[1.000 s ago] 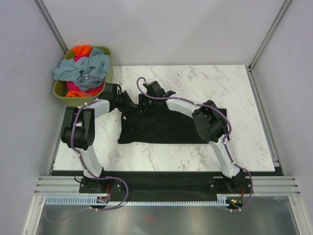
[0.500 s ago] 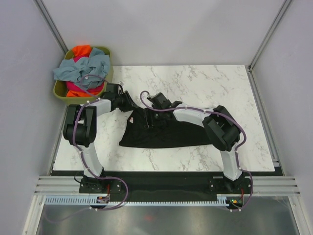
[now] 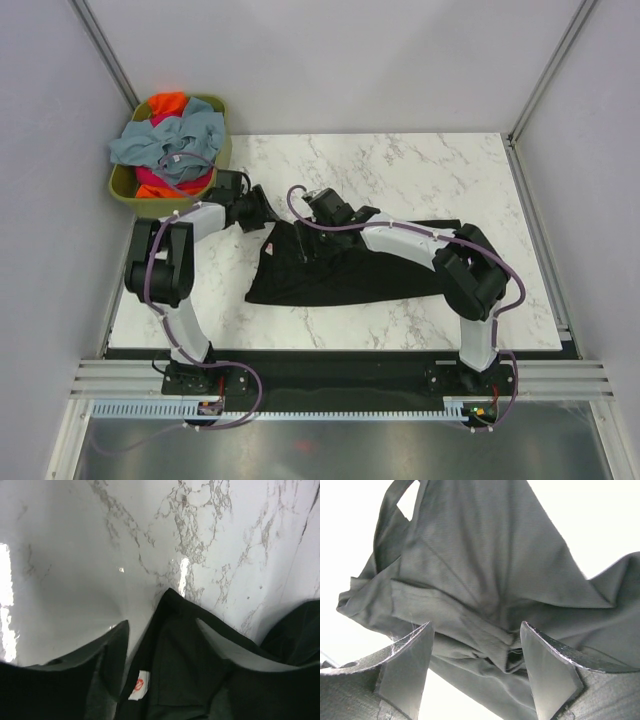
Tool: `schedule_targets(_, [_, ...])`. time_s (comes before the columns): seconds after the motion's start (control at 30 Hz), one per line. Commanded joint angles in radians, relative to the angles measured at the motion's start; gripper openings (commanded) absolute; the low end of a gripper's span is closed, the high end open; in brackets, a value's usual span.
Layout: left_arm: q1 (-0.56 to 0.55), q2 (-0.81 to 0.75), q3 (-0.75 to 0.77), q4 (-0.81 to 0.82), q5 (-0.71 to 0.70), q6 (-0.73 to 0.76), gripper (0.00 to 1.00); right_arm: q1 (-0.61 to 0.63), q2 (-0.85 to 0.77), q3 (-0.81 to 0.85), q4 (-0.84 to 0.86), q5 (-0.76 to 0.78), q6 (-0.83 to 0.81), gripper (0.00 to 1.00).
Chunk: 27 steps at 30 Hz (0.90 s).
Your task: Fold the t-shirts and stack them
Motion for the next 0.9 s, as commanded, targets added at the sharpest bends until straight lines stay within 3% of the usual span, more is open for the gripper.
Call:
schedule_targets(0.0, [-0.009,-0.12,-0.049,0.0,-0.06,0.056,0.65,-0.008,-0.031,0.051,-0.021,0.071,-0.025,0.79])
schedule_targets(0.07, [-0.034,-0.137,-0.094,0.052,-0.04,0.07,0.72,-0.019,-0.04,0.043,-0.023,0.074,-0.027,0.79])
schedule_targets(0.17, [-0.077,-0.11,-0.08,0.007,-0.072,0.091,0.71,-0.055,-0.08,0.007,-0.023,0.074,-0.025,0.79])
schedule_targets(0.3, [-0.115,-0.053,-0.069,-0.02,-0.094,0.05,0.54,-0.161,-0.207,-0.088,-0.023,0.068,-0.032,0.8])
schedule_targets(0.37, [-0.141,-0.031,-0.054,-0.032,-0.103,0.041,0.51,-0.21,-0.288,-0.124,-0.026,0.059,-0.042,0.81])
schedule_targets(0.47, [-0.172,0.016,-0.022,-0.058,-0.128,0.041,0.36,-0.305,-0.365,-0.193,-0.029,0.03,-0.062,0.82])
schedule_targets(0.5, [-0.175,0.03,-0.014,-0.06,-0.117,0.041,0.24,-0.342,-0.412,-0.223,-0.03,0.028,-0.07,0.82])
schedule_targets(0.57, [-0.177,0.065,0.023,-0.064,-0.114,0.05,0.12,-0.367,-0.463,-0.253,-0.036,0.036,-0.091,0.84])
schedule_targets(0.6, [-0.175,0.076,0.041,-0.072,-0.138,0.058,0.02,-0.38,-0.471,-0.282,-0.038,0.04,-0.094,0.85])
schedule_targets(0.7, [-0.164,0.143,0.187,-0.147,-0.207,0.119,0.02,-0.39,-0.463,-0.338,-0.05,0.053,-0.09,0.86])
schedule_targets(0.8, [-0.134,0.284,0.43,-0.242,-0.249,0.176,0.02,-0.39,-0.46,-0.417,-0.043,0.03,-0.084,0.87])
schedule_targets(0.87, [-0.108,0.454,0.702,-0.346,-0.246,0.197,0.02,-0.388,-0.465,-0.452,-0.02,0.03,-0.073,0.88])
